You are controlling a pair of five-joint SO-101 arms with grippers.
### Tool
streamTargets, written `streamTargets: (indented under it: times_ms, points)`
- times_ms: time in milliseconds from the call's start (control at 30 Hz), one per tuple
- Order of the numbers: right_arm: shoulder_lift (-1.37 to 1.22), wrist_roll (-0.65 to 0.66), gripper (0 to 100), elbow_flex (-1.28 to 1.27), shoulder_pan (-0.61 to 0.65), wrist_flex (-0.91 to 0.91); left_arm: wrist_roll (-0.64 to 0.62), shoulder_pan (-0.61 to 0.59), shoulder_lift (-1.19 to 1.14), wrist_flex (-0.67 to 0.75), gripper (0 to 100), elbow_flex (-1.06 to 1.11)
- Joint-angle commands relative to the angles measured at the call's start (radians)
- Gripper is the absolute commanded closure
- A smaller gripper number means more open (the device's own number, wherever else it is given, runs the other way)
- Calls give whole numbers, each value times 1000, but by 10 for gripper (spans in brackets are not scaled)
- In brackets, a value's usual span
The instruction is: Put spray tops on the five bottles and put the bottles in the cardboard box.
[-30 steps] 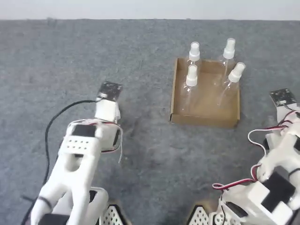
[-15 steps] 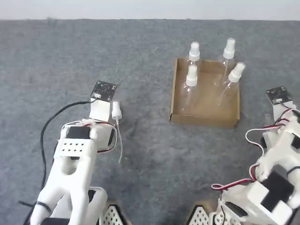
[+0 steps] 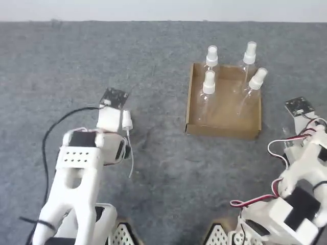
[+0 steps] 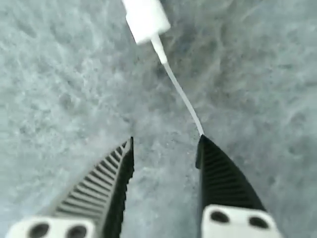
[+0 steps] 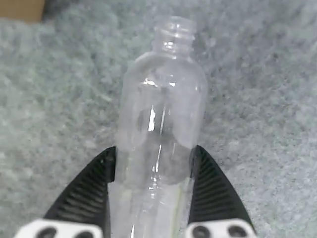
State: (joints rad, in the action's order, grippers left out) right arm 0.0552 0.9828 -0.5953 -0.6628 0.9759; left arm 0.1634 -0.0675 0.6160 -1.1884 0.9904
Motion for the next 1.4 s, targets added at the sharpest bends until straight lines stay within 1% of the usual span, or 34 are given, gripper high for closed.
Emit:
streamTargets:
  times_ms: [0,67,167,233,300,367,467,567,667,900,1033,1233,1300,1367]
  points:
    - [10,15,991,34,13,22,34,3,31,-81,805,-208]
    - [8,17,990,34,13,22,35,12,-6,-81,807,-265]
    - [8,17,933,34,13,22,31,28,-135,-68,808,-328]
    - [8,17,887,34,13,22,12,26,-249,-8,808,-369]
    - [8,12,855,34,13,22,-49,23,-367,69,808,-418]
    - [8,12,846,34,13,22,-92,28,-477,121,809,-473]
    - [8,12,845,34,10,22,-135,41,-621,161,809,-558]
    - [8,12,844,34,8,22,-169,41,-749,175,810,-636]
    - [8,12,844,34,8,22,-190,37,-842,183,841,-688]
    - [8,15,846,29,12,15,-203,12,-930,184,859,-760]
    - [8,14,846,29,13,12,-204,17,-957,227,859,-765]
    - [8,12,844,32,8,16,-226,15,-962,226,859,-765]
    - [8,11,843,32,8,21,-226,17,-961,226,881,-765]
    - [8,11,843,32,8,21,-224,20,-961,224,934,-765]
